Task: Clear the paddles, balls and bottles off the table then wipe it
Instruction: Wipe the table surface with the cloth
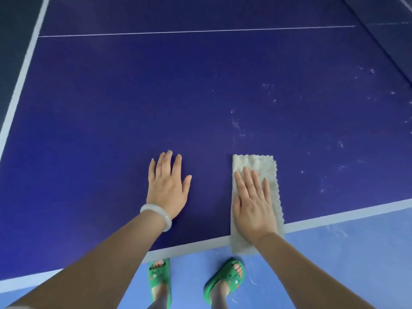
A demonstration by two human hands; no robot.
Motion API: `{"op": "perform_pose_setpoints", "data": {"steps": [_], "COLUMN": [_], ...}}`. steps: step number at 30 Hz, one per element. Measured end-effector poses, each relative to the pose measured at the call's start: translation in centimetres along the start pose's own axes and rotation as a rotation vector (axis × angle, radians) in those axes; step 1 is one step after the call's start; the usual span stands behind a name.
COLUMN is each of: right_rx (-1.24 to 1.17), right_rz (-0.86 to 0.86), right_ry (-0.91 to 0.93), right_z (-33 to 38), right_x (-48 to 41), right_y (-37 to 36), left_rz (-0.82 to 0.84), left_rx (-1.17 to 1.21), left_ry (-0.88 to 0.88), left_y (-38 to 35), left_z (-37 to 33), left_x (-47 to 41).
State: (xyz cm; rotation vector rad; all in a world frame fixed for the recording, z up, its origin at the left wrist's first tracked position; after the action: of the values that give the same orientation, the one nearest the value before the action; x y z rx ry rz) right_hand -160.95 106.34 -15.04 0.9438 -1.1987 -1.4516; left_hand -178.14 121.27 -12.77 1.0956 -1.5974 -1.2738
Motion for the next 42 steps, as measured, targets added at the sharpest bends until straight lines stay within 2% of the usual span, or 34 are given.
{"op": "perform_pose_setpoints", "data": {"steps": [3,6,8,11,13,14,17,19,21,23,25,27,28,30,32,34,35,37,39,41,42], "right_rx": [0.015,0.062,0.042,0.018,0.028,0.018,0.015,0.054,0.071,0.068,0.045,0.04,0.045,0.037,0.047,0.059,0.065,0.068,0.034,0.027,0.029], "right_rz": [0.064,0.077,0.054,-0.039,-0.08,-0.081,0.005,0.064,0.084,0.076,0.048,-0.003,-0.025,-0.032,0.035,0.067,0.06,0.019,-0.017,-0.059,-0.08], "right_ry": [0.331,0.431,0.321,-0.012,-0.049,0.009,0.351,0.58,0.672,0.552,0.278,0.048,0.008,0.099,0.357,0.544,0.554,0.356,-0.013,-0.265,-0.307], "right_z": [0.5,-3.2,-7.3,-11.9,-10.7,-9.0,-4.4,-4.5,-7.6,-12.9,-18.1,-19.9,-19.0,-14.5,-9.2,-8.0,-9.3,-14.3,-19.9,-20.6,-19.2], "right_x": [1.2,1.6,1.0,0.1,-0.6,-0.8,0.4,1.8,1.7,0.0,-2.1,-3.4,-3.9,-4.5,-3.7,-2.7,-2.5,-2.4,-1.7,-0.7,-0.5], "right_y": [0.2,0.9,1.5,2.6,2.8,2.7,1.6,1.7,2.0,3.0,4.2,4.8,4.7,4.0,2.4,2.3,2.4,3.2,4.2,4.2,4.1], "left_rz": [0.093,0.08,0.039,0.025,0.027,0.027,0.015,-0.002,-0.006,-0.011,-0.022,-0.029,-0.029,-0.032,-0.031,-0.032,-0.033,-0.035,-0.037,-0.04,-0.04], "left_rx": [-0.026,-0.098,-0.101,-0.099,-0.106,-0.107,-0.104,-0.093,-0.097,-0.107,-0.109,-0.108,-0.111,-0.116,-0.111,-0.103,-0.101,-0.098,-0.089,-0.084,-0.085], "left_ry": [0.175,0.254,0.256,0.259,0.261,0.265,0.278,0.278,0.28,0.276,0.276,0.272,0.271,0.273,0.28,0.28,0.279,0.276,0.273,0.273,0.272], "left_y": [-1.8,-3.3,-3.3,-3.3,-3.4,-3.4,-3.3,-3.2,-3.2,-3.3,-3.2,-3.1,-3.1,-3.0,-3.0,-2.9,-3.0,-3.0,-3.0,-3.0,-2.9], "left_z": [-2.4,-3.0,-3.0,-3.0,-3.1,-3.1,-3.0,-3.0,-3.0,-3.0,-3.0,-3.2,-3.2,-3.2,-3.2,-3.2,-3.2,-3.2,-3.2,-3.2,-3.2], "left_x": [-1.6,-1.5,-1.2,-1.3,-1.4,-1.3,-1.4,-1.5,-1.5,-1.4,-1.3,-1.4,-1.4,-1.4,-1.4,-1.5,-1.5,-1.4,-1.4,-1.5,-1.4]}}
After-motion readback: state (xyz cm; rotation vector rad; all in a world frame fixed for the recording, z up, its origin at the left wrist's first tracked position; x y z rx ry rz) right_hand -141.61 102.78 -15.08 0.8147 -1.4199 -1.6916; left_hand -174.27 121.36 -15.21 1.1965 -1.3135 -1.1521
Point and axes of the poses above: each hand's wrist, its own x-axis away from the middle knuckle, its own y-axis out of the back of the hand, z = x × y, the point moved 10 cm from there along -x, towards the middle knuckle, and after that the axes turned 14 degrees about y, right-handed, at the moved point
